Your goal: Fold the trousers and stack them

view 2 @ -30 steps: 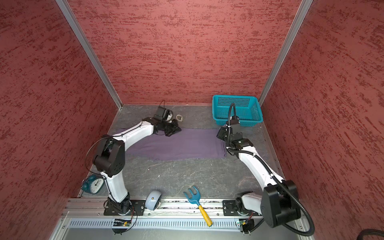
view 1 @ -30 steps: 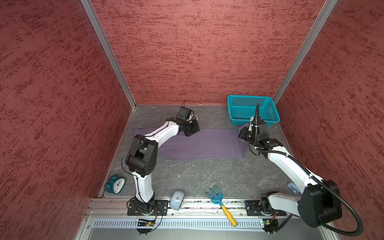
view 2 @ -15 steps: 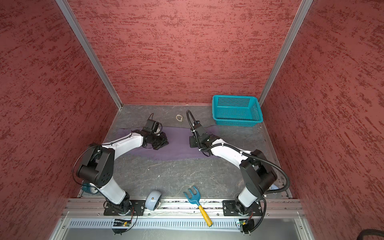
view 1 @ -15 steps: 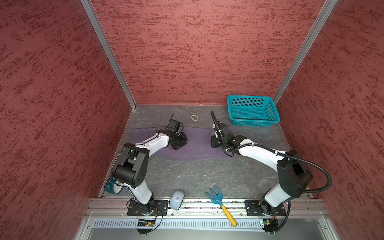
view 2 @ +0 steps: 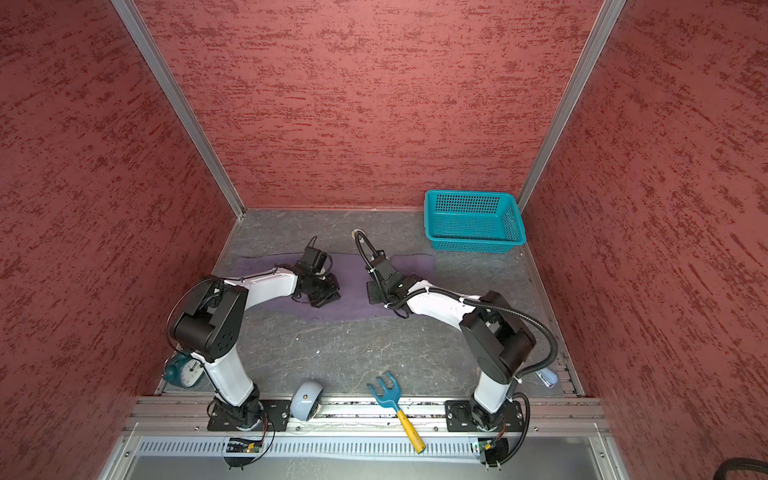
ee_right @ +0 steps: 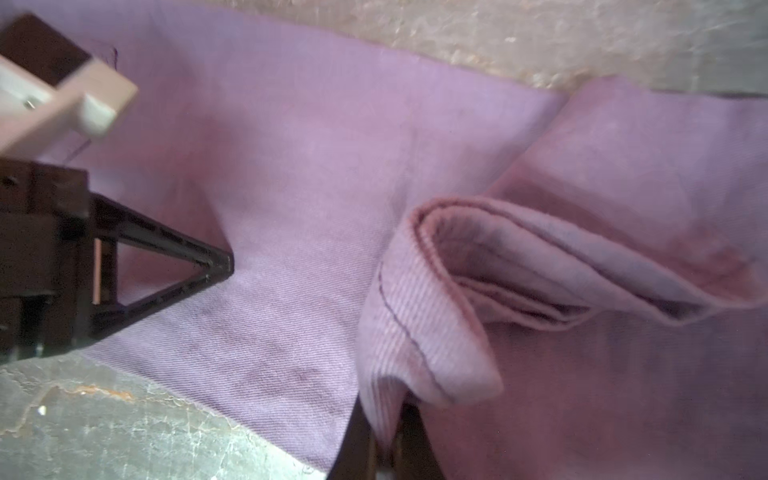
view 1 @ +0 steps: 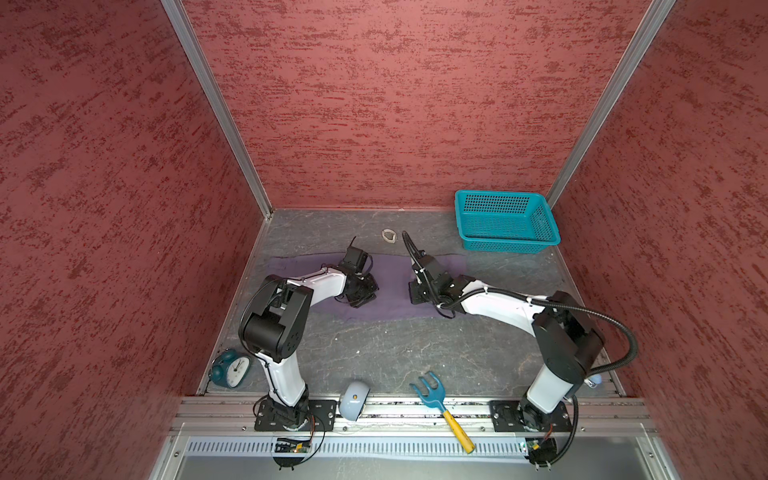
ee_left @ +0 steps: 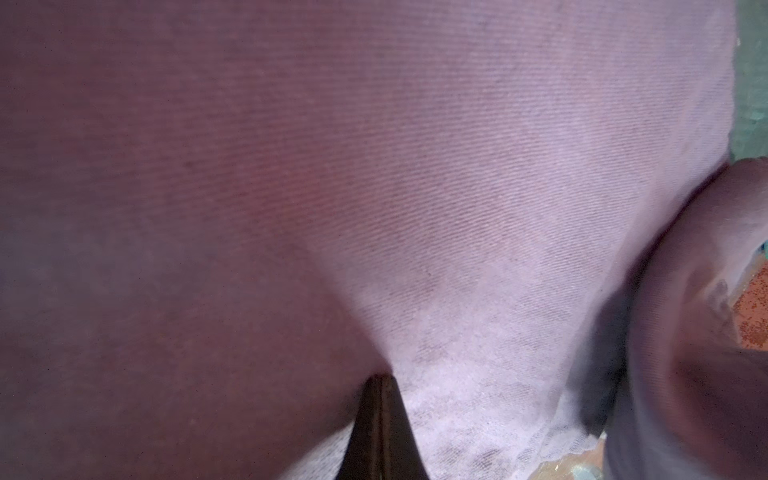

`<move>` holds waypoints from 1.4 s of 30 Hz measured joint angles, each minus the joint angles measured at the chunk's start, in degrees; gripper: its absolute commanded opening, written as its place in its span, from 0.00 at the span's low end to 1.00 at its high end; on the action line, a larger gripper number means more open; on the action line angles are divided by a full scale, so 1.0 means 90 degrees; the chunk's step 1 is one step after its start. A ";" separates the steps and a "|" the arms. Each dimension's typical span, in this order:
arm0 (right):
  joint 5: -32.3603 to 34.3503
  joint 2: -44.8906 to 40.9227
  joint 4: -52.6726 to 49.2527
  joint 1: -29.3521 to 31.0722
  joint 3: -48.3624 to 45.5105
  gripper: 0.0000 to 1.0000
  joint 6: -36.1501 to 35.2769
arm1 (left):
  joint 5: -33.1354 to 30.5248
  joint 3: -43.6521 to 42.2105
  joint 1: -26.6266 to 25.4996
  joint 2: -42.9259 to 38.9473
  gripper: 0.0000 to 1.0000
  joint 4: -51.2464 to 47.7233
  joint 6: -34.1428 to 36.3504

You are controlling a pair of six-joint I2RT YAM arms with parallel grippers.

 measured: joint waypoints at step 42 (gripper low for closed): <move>-0.1557 -0.3689 0.0563 -0.2363 -0.2499 0.42 0.0316 | -0.0627 0.3065 -0.1945 0.0935 0.58 -0.0682 0.1778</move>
